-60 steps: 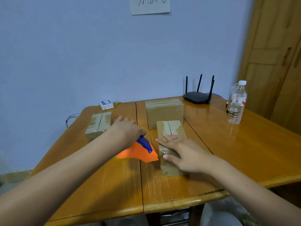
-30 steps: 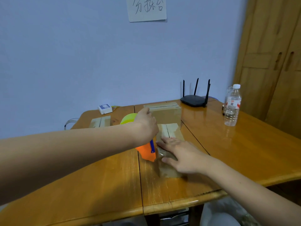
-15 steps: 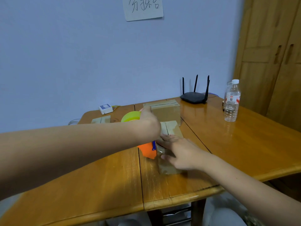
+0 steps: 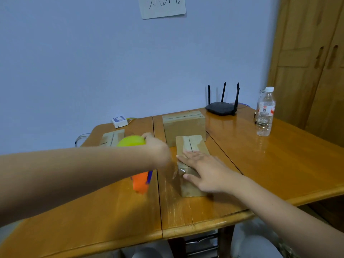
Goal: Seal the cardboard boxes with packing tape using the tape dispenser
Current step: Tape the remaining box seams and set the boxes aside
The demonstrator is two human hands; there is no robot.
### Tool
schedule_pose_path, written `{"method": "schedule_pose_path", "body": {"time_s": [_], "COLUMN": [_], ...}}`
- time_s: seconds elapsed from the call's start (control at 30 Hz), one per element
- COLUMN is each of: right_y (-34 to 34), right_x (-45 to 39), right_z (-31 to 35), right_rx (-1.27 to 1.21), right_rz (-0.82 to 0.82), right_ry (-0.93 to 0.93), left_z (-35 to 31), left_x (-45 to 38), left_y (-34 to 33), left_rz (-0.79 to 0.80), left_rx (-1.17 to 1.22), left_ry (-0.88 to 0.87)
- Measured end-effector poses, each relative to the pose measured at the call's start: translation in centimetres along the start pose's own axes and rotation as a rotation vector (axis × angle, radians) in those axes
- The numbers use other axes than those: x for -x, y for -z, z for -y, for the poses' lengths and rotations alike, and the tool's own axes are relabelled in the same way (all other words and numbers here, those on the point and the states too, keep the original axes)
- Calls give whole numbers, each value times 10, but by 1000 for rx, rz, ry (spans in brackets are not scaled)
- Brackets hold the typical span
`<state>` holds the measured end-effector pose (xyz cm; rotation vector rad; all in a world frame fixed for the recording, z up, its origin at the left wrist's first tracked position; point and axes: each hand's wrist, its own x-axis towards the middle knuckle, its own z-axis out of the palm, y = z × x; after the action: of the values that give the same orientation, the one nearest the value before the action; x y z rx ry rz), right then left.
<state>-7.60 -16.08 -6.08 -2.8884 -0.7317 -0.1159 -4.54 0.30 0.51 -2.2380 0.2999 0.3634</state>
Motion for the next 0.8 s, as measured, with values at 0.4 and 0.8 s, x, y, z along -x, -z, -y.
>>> {"method": "schedule_pose_path", "body": {"time_s": [0.4, 0.8], "right_y": [-3, -2], "right_x": [-1, -2], "right_z": [-1, -2], "right_rx": [-2, -34], "right_rz": [0, 13], "right_ry": [7, -8], "left_z": [111, 13], "left_x": [-19, -46], "left_y": [-55, -115], "left_rz": [-46, -54], "left_rx": [479, 1321], "left_ry": [95, 389]}}
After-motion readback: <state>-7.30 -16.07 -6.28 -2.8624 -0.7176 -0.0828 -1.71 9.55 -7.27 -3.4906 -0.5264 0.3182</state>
